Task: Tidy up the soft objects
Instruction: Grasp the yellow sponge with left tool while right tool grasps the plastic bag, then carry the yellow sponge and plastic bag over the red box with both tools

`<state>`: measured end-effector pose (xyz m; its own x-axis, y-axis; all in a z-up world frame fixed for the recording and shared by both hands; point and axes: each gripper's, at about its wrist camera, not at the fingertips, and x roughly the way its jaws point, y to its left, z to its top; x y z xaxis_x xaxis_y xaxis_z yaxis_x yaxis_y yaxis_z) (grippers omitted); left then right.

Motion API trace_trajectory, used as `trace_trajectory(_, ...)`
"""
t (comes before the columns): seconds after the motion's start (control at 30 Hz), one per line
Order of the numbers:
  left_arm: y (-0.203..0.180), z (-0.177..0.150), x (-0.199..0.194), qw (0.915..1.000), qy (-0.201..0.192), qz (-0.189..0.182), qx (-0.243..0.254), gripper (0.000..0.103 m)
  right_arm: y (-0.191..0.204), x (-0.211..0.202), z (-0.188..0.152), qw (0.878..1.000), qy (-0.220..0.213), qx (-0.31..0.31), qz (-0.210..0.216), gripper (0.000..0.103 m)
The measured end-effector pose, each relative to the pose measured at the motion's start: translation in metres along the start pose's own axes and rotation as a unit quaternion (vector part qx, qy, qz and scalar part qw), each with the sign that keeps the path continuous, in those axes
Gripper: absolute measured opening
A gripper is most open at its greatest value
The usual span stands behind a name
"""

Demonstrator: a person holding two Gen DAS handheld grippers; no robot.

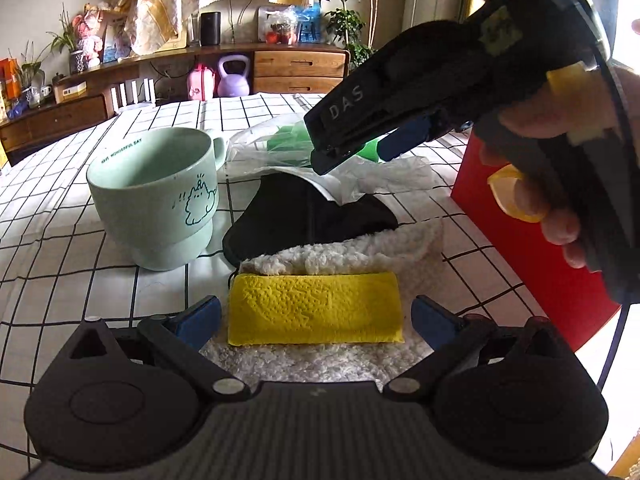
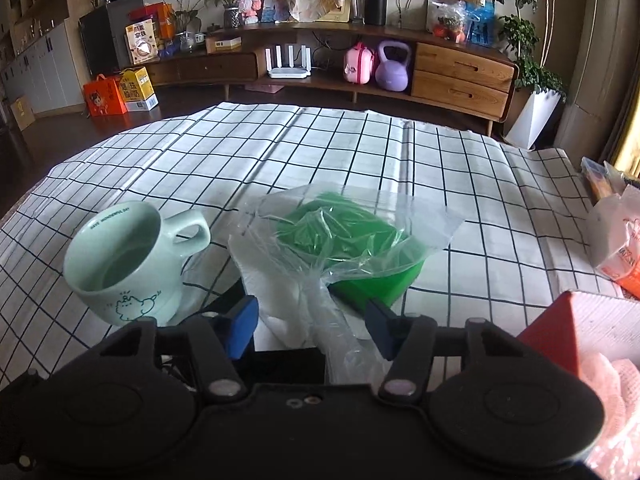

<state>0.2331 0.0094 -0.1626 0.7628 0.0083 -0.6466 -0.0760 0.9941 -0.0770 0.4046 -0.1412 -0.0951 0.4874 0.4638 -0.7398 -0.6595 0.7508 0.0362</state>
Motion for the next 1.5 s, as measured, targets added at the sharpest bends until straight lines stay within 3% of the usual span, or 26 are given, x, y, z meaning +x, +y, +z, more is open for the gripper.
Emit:
trace_trajectory(0.13,0.002,-0.001,0.002,1.0,0.002,0.002,-0.003,0.099,-0.001,0.01,0.0,1.0,0.006,0.009,0.004,0.046)
trace_trajectory(0.33,0.0,-0.002,0.001,1.0,-0.001,-0.002,0.003,0.093,0.0,0.016,-0.002,1.0,0.005,0.009,0.004,0.04)
trace_trajectory(0.5,0.002,-0.002,0.0,1.0,-0.001,-0.005,-0.007,0.091,0.001,0.015,-0.004,1.0,-0.002,0.002,-0.003,0.027)
trace_trajectory(0.97,0.007,0.0,-0.009,0.9997,0.002,-0.009,-0.023,0.089,0.005,-0.015,-0.006,0.999,-0.034,0.02,-0.011,0.023)
trace_trajectory(1.5,-0.001,0.013,-0.061,0.999,-0.03,-0.02,-0.026,0.089,0.008,-0.106,-0.025,0.996,-0.068,0.054,0.013,0.023)
